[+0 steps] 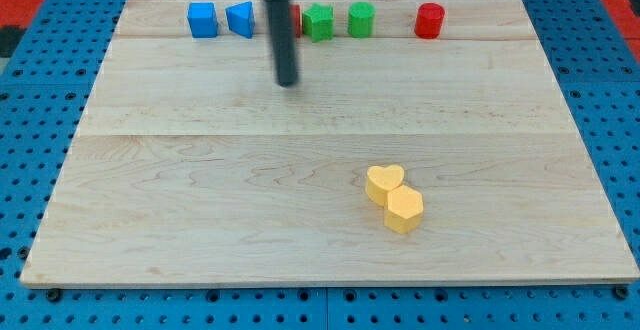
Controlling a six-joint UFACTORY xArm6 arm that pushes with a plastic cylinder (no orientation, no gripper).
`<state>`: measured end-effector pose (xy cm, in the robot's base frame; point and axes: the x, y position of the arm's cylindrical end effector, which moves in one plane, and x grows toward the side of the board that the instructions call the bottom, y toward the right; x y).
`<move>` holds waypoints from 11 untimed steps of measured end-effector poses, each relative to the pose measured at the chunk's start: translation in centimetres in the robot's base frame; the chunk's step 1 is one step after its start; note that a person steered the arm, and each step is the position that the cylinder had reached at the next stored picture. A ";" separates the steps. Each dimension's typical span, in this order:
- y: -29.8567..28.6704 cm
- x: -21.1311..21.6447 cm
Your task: Move the yellow heart to the left of the blue cube
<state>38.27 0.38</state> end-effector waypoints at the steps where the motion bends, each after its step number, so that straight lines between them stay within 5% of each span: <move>1: 10.0 7.0; 2: 18.5 14.8; 3: 17.9 22.4; 5: 9.9 15.8; 7: 4.4 14.0; 10: -9.4 -0.9; 11: -4.8 -2.8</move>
<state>35.49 -4.42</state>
